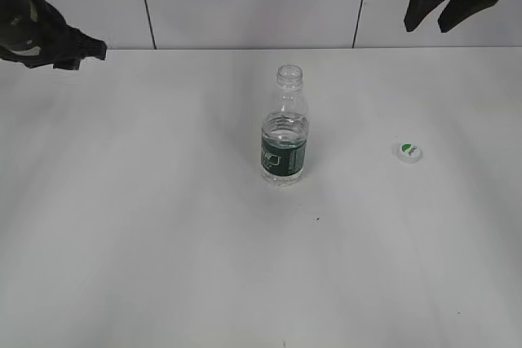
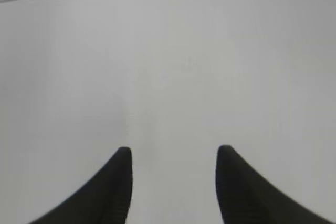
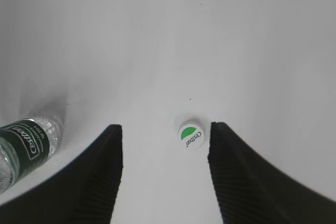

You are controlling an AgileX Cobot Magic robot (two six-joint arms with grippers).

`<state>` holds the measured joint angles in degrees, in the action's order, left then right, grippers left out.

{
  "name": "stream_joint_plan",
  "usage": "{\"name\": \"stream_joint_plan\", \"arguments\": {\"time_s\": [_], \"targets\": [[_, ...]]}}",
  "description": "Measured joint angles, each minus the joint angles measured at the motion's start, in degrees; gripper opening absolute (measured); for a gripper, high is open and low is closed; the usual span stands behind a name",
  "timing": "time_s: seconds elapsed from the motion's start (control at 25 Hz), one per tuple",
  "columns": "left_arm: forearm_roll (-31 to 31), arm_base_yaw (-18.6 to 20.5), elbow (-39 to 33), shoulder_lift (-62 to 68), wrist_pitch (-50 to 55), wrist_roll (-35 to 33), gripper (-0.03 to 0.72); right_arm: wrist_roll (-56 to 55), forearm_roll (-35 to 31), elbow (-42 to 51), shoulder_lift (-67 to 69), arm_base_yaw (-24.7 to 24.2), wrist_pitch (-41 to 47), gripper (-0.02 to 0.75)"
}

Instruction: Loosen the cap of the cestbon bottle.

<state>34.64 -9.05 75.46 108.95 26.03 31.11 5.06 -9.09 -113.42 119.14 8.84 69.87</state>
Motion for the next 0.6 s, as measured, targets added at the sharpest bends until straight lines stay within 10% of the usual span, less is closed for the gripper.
{"name": "stream_joint_plan", "arguments": {"time_s": [0.6], "targets": [[-19.16, -1.72, 12.03, -0.11, 34.14, -10.00, 0.232, -0.56, 2.19, 0.00, -6.23, 0.00, 0.11, 0.403]]}}
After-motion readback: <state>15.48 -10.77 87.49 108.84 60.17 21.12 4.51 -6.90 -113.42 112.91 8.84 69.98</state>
